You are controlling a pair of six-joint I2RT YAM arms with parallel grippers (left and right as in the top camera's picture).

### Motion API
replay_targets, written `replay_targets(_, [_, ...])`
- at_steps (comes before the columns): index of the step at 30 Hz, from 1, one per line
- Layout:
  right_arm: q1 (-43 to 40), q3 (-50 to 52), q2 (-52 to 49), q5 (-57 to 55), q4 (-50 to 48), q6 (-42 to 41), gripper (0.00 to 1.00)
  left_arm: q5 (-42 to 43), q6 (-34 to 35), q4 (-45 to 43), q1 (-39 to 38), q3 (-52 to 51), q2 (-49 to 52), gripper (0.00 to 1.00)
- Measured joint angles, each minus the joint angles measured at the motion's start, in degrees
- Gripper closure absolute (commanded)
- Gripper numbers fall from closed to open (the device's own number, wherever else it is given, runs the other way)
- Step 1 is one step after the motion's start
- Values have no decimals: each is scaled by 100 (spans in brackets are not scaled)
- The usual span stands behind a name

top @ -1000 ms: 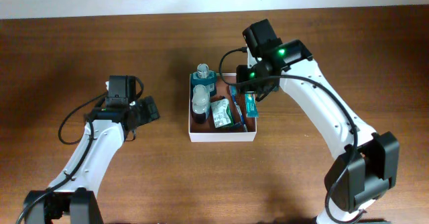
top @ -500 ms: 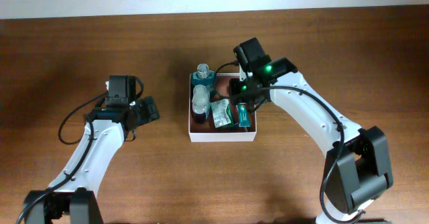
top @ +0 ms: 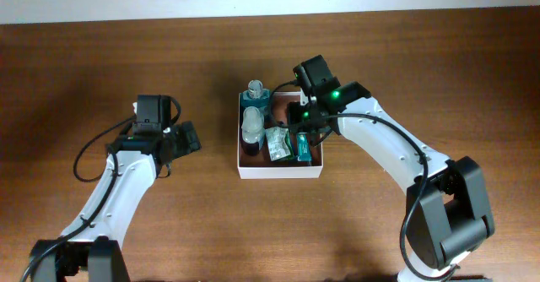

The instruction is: Pack container

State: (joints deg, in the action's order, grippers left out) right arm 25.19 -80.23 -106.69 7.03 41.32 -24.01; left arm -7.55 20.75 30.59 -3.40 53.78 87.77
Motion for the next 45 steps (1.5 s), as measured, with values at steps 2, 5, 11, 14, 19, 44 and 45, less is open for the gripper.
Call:
replay_targets(2, [0,0,-11,-2,-17,-2,89,0,0,2,0,0,0,1])
replay_targets(5, [0,0,-85,-2,-57,-2,89,-2,0,2,0,0,0,0])
replay_targets(11, [0,0,-293,-2,-131,-4,89,-2,0,2,0,0,0,1])
replay_targets(14, [0,2,-330,-2,-140,-4,89,-2,0,0,0,0,0,1])
replay_targets(19, [0,4,-330,-2,-140,-4,80,0,0,2,0,0,0,1])
replay_targets(44, [-20,-474,-9,389,385,236,71,0,0,2,0,0,0,0])
replay_targets(45, [-39,-603,129,389,544,345,70,0,0,0,0,0,0,1])
